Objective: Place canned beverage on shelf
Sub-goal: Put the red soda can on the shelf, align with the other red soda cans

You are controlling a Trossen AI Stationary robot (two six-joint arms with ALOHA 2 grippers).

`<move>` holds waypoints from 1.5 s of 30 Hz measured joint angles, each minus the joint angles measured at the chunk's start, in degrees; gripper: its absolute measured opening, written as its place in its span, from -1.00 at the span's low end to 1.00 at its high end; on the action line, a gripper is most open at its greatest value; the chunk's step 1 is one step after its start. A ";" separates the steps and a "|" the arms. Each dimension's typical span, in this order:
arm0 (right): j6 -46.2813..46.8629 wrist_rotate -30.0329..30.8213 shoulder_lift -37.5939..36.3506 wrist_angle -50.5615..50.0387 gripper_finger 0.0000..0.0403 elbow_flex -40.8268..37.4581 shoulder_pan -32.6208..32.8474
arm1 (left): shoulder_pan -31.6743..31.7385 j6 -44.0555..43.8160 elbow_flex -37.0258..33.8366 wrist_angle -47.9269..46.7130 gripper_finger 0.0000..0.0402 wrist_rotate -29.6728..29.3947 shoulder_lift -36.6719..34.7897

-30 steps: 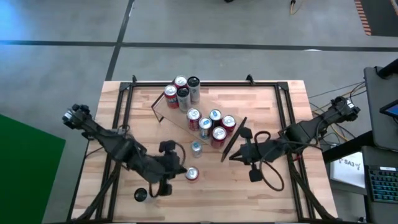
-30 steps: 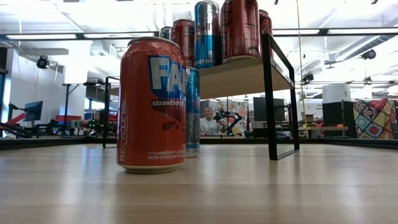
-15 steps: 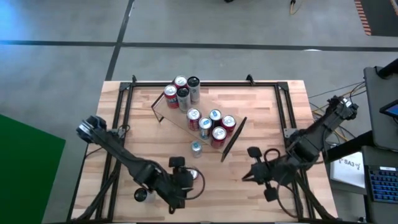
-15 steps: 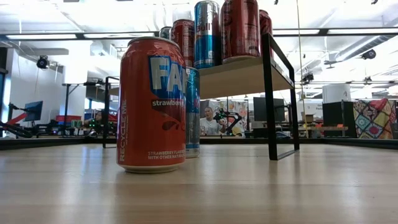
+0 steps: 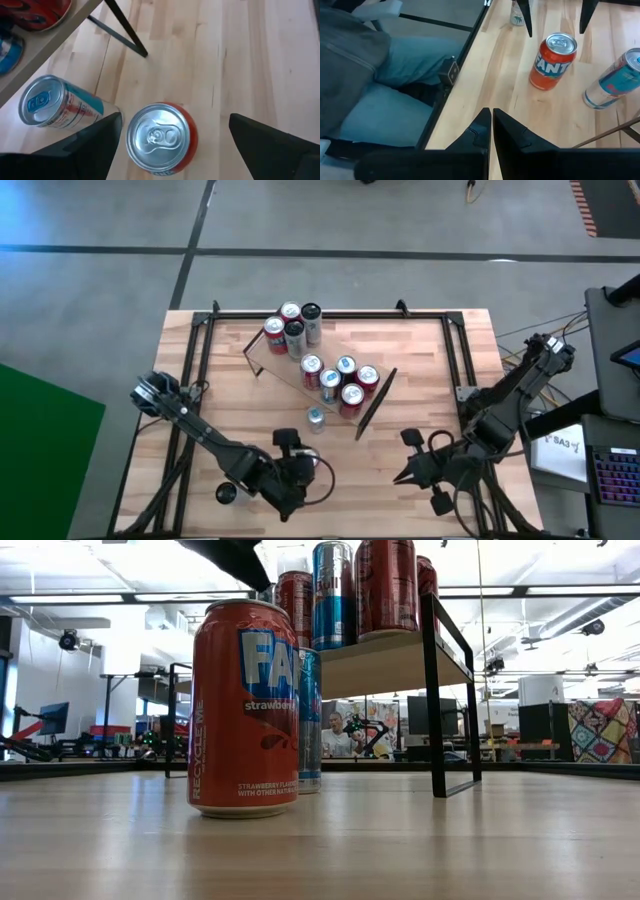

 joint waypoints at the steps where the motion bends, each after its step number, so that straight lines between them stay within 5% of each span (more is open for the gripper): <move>1: 0.00 0.00 0.00 0.03 -0.96 -0.21 0.00 | 0.10 0.00 -0.24 0.02 0.76 -0.08 0.00; 20: 1.38 1.18 0.00 0.24 -0.96 -0.52 -0.02 | 3.31 0.20 -10.77 9.85 0.76 0.33 -0.07; 31: 1.29 1.46 0.00 2.47 -0.96 -1.46 -0.02 | 3.01 -1.13 -13.18 10.56 0.45 0.11 -0.52; 45: -1.74 3.33 0.00 2.99 -0.96 -1.57 -0.07 | 2.01 7.13 -3.65 -17.10 0.45 2.79 -12.39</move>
